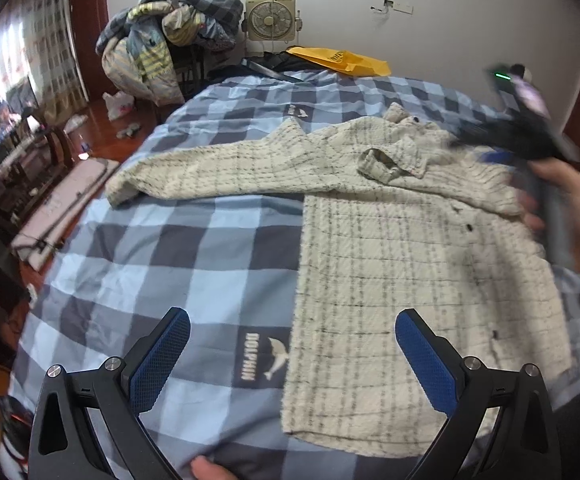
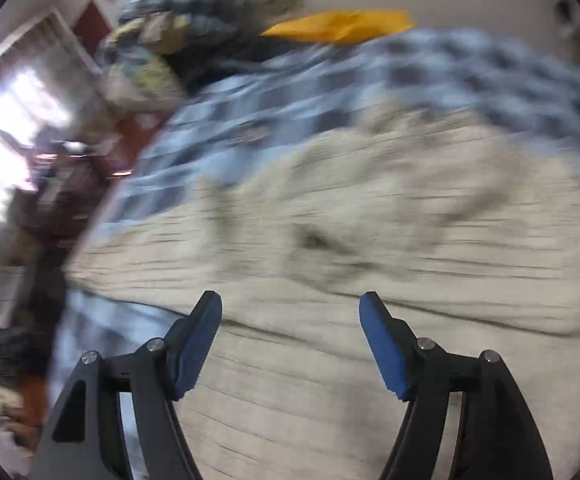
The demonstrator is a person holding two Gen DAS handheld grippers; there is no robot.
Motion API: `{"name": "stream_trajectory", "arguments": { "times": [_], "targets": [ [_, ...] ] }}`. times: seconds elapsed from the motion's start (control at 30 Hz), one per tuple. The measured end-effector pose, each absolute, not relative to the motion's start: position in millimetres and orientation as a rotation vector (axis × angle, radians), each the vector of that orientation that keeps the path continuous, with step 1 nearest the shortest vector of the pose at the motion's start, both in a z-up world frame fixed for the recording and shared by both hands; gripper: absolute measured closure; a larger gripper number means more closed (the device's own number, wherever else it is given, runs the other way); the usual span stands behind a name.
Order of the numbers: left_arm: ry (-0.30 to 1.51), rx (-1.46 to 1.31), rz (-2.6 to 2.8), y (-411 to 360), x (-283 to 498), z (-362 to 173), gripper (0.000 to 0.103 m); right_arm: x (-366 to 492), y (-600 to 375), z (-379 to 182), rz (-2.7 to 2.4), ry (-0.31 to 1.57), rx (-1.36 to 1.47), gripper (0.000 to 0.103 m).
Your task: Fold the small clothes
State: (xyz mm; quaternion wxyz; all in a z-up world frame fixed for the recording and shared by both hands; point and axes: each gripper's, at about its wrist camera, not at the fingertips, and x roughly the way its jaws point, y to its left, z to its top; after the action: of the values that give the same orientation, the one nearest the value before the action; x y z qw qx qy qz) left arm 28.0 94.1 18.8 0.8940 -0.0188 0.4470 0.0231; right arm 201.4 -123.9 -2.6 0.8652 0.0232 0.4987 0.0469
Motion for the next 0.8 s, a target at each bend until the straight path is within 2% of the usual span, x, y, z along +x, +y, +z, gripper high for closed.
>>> {"name": "stream_trajectory", "arguments": {
  "times": [0.1, 0.27, 0.4, 0.67, 0.8],
  "targets": [
    [0.914, 0.028, 0.056, 85, 42, 23, 0.000, 160, -152, 7, -0.069, 1.074, -0.081, 0.035],
    [0.892, 0.172, -0.058, 43, 111, 33, 0.000, 113, -181, 7, -0.107, 1.045, -0.128, 0.034],
    [0.939, 0.152, -0.200, -1, 188, 27, 0.000, 132, -196, -4, -0.057, 1.067, -0.078, 0.034],
    [1.037, 0.317, -0.298, -116, 318, -26, 0.000, 152, -241, -15, -0.120, 1.057, 0.052, 0.034],
    [1.098, 0.418, -0.283, -152, 355, -66, 0.000, 165, -273, -25, -0.084, 1.085, 0.266, 0.034]
  ]
}}
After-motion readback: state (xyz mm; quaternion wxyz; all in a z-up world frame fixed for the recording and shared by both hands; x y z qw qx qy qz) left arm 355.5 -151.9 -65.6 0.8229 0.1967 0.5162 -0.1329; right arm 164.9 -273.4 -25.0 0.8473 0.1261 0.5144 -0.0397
